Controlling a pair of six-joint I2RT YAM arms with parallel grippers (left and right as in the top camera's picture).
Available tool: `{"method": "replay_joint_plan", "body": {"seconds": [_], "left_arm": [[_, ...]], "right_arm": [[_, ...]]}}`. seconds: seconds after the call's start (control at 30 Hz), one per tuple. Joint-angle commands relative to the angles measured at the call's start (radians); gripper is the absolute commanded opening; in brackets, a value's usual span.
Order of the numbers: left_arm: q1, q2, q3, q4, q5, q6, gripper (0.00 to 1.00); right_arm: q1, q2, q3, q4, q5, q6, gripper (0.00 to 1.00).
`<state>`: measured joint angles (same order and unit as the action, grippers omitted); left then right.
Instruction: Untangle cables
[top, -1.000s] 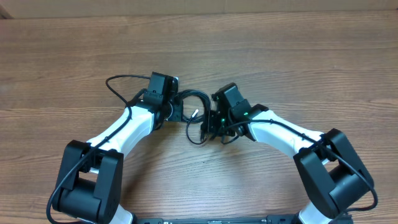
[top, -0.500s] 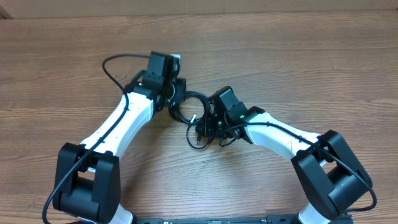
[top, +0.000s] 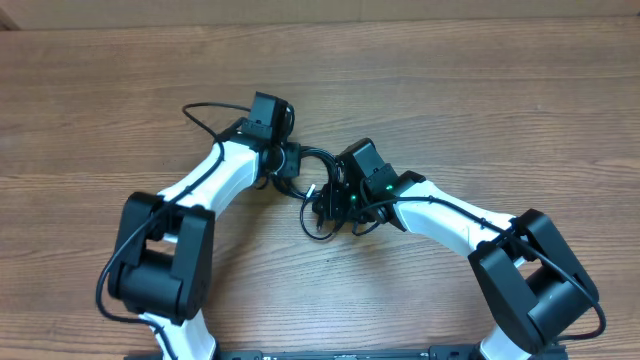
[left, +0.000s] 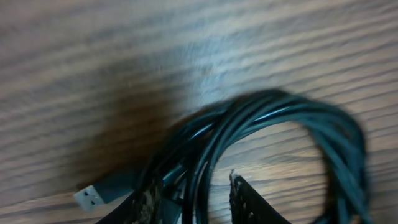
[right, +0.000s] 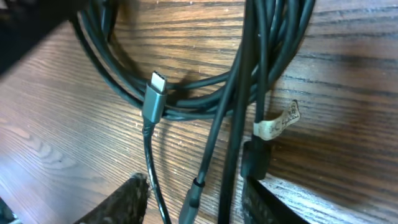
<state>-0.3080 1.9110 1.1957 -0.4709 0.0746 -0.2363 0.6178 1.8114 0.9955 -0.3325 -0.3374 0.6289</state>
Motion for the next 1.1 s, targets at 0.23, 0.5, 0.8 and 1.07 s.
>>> {"method": "replay_joint_plan", "body": {"seconds": [0.23, 0.5, 0.8, 1.07], "left_arm": [[-0.006, 0.015, 0.003, -0.006, 0.005, -0.014, 0.09], [-0.006, 0.015, 0.003, -0.038, 0.011, 0.008, 0.04], [-0.006, 0.015, 0.003, -0.024, 0.474, 0.469, 0.04], [-0.007, 0.015, 0.003, -0.041, 0.492, 0.477, 0.04]], "right_arm": [[-0.015, 0.006, -0.008, 0.073, 0.167, -0.008, 0.71], [-0.079, 0.006, -0.008, 0.096, 0.322, 0.017, 0.73], [-0.091, 0.006, -0.005, 0.058, 0.344, 0.026, 0.63], [-0.092, 0.006, 0.121, -0.272, 0.454, 0.026, 0.36]]}}
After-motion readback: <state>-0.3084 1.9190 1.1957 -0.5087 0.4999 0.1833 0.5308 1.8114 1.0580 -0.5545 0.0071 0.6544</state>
